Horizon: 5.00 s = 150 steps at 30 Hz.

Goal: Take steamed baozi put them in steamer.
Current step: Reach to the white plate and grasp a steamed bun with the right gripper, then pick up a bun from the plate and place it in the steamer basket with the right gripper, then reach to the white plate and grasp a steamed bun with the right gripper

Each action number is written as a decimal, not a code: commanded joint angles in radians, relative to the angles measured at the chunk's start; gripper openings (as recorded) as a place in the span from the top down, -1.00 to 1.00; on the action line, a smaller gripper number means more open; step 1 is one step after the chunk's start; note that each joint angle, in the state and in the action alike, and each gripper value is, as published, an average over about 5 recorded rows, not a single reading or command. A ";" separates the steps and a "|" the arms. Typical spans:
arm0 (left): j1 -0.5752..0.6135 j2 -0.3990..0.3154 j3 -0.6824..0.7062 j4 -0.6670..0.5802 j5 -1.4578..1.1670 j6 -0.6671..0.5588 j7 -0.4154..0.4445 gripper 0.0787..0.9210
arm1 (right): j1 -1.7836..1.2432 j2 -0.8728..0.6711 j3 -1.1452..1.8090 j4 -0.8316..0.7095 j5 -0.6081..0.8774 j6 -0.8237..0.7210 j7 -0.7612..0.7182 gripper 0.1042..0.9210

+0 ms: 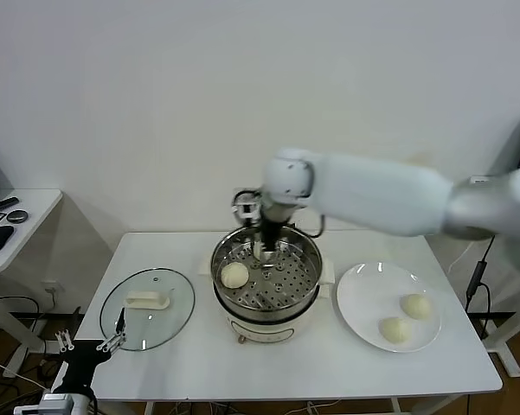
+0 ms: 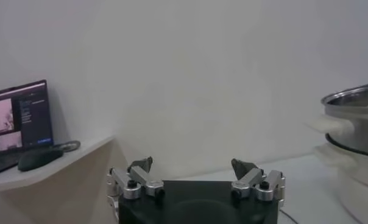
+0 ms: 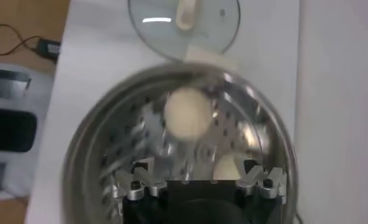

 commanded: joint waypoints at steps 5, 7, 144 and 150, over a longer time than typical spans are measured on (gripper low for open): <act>0.000 0.003 0.021 0.003 0.007 0.002 0.001 -0.77 | 0.042 -0.612 -0.014 0.249 -0.356 0.315 -0.324 -0.76; 0.000 0.001 0.025 0.004 0.009 0.003 0.001 -0.77 | -0.016 -0.661 0.012 0.254 -0.409 0.364 -0.325 -0.76; 0.036 -0.047 -0.046 -0.037 -0.001 0.013 0.001 -0.77 | -0.161 0.101 0.056 -0.038 -0.606 1.156 -0.109 -0.45; 0.032 -0.043 -0.053 -0.037 -0.007 0.014 0.001 -0.77 | -0.071 -0.039 0.105 0.012 -0.512 1.015 -0.138 -0.74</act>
